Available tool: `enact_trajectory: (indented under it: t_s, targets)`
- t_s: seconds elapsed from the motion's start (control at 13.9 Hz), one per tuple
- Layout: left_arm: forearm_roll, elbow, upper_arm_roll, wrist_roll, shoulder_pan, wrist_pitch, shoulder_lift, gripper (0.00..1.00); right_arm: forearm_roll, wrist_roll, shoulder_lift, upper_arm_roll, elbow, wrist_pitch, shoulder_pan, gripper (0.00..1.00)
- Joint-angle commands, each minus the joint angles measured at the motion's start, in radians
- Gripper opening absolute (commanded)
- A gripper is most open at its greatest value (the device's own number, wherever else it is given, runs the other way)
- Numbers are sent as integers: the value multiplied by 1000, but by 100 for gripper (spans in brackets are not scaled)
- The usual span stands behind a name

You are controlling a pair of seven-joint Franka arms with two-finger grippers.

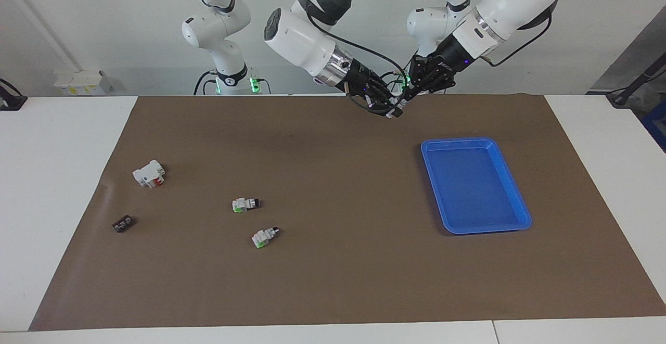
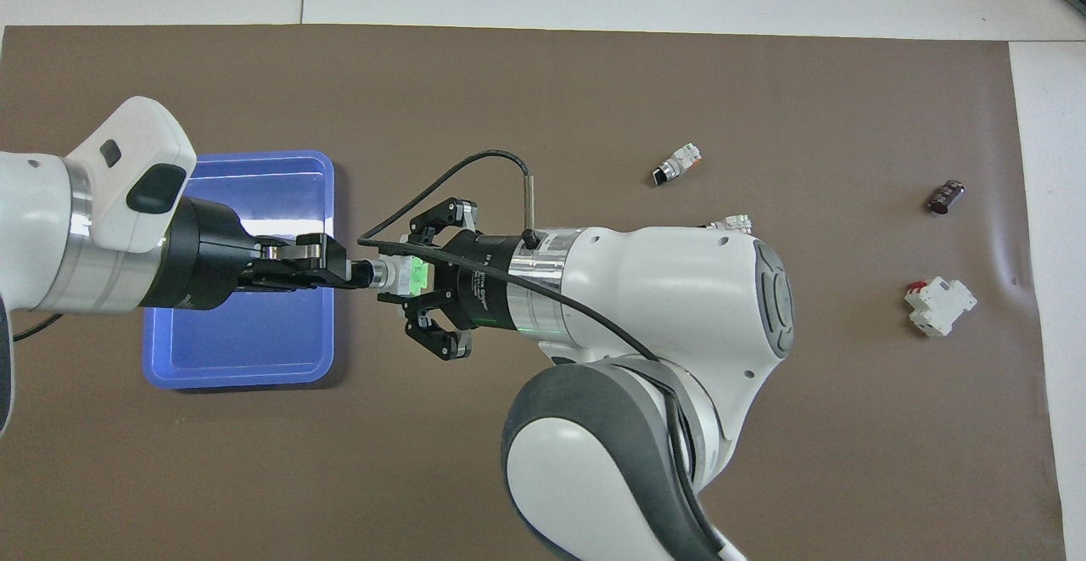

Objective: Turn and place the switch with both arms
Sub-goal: 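Open the right gripper and pull it back from the switch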

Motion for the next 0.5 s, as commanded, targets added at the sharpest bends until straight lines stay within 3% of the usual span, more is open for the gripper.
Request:
enact_trajectory:
  t_s: [0.0, 0.43]
  targets:
    - [14, -33, 3, -17, 1, -21, -36, 0, -12, 9, -16, -4, -10, 8, -2, 100]
    - [17, -35, 6, -14, 3, -17, -36, 0, -82, 5, -56, -7, -27, -59, -16, 100]
